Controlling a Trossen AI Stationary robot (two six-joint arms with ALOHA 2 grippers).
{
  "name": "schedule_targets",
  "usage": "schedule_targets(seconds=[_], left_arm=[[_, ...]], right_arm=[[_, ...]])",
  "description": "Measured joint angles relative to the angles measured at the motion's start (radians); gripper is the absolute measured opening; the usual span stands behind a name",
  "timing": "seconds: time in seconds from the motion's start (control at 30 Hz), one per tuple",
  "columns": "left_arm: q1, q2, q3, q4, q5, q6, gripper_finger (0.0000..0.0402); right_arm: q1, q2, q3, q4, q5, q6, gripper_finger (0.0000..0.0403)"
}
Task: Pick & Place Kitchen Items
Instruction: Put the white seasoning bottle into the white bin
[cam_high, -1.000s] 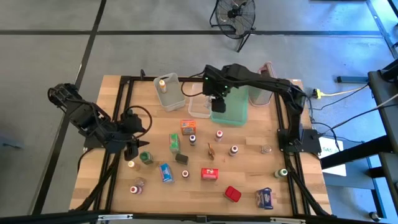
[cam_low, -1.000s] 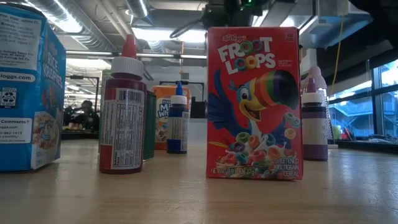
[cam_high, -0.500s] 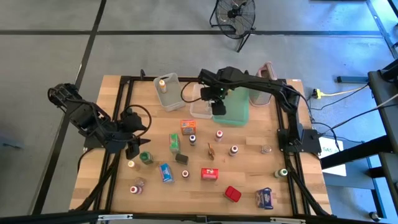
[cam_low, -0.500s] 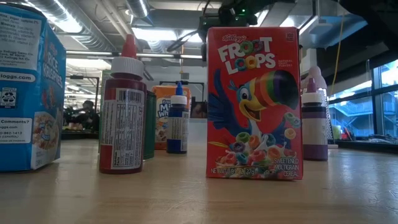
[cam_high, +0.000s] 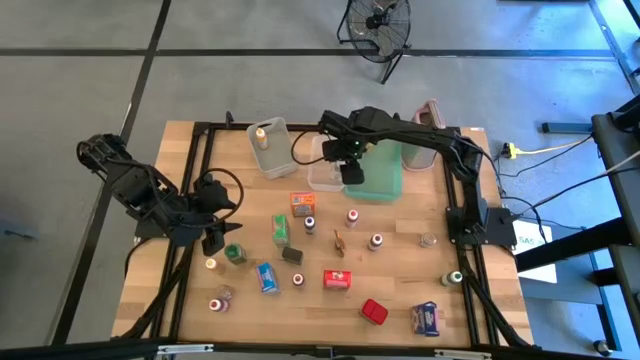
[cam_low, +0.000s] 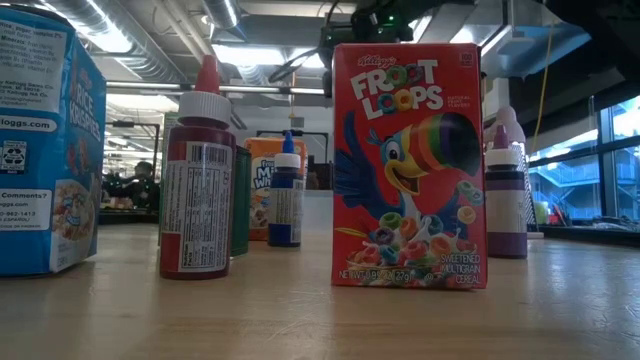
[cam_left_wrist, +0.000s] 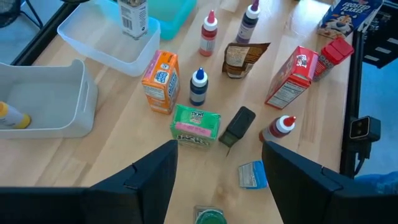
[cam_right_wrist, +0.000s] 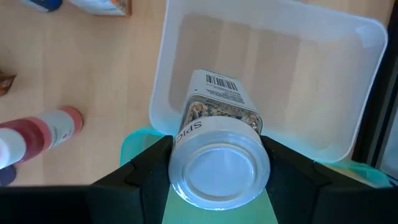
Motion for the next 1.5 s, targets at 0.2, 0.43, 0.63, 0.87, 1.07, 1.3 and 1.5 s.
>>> schedule_targets(seconds=[0.2, 0.43, 0.63, 0.87, 1.07, 1.3, 1.5], left_arm=[[0.0, 0.0, 0.0, 0.0, -0.007, 0.01, 0.023], [0.0, 0.0, 0.0, 0.0, -0.01, 0.018, 0.0229], [0.0, 0.0, 0.0, 0.0, -0.01, 0.018, 0.0229], [0.0, 0.0, 0.0, 0.0, -0.01, 0.018, 0.023], [-0.001, 0.0, 0.0, 0.0, -0.011, 0.018, 0.0229], [-0.001, 0.0, -0.006, 0.002, -0.012, 0.018, 0.0228], [-0.001, 0.001, -0.044, 0.003, 0.012, 0.008, 0.023]], right_arm=[[0.0, 0.05, 0.0, -0.012, 0.0, -0.001, 0.0214], [-0.003, 0.081, 0.0, -0.025, -0.018, -0.001, 0.0215], [-0.003, 0.085, 0.0, -0.015, -0.018, -0.001, 0.023], [-0.003, 0.085, 0.0, -0.018, -0.018, 0.008, 0.0236], [-0.004, 0.085, 0.0, -0.017, -0.016, 0.033, 0.0237], [-0.004, 0.085, 0.0, -0.022, 0.035, 0.052, 0.0241], [-0.001, 0.085, 0.0, -0.04, 0.031, 0.054, 0.0273]])
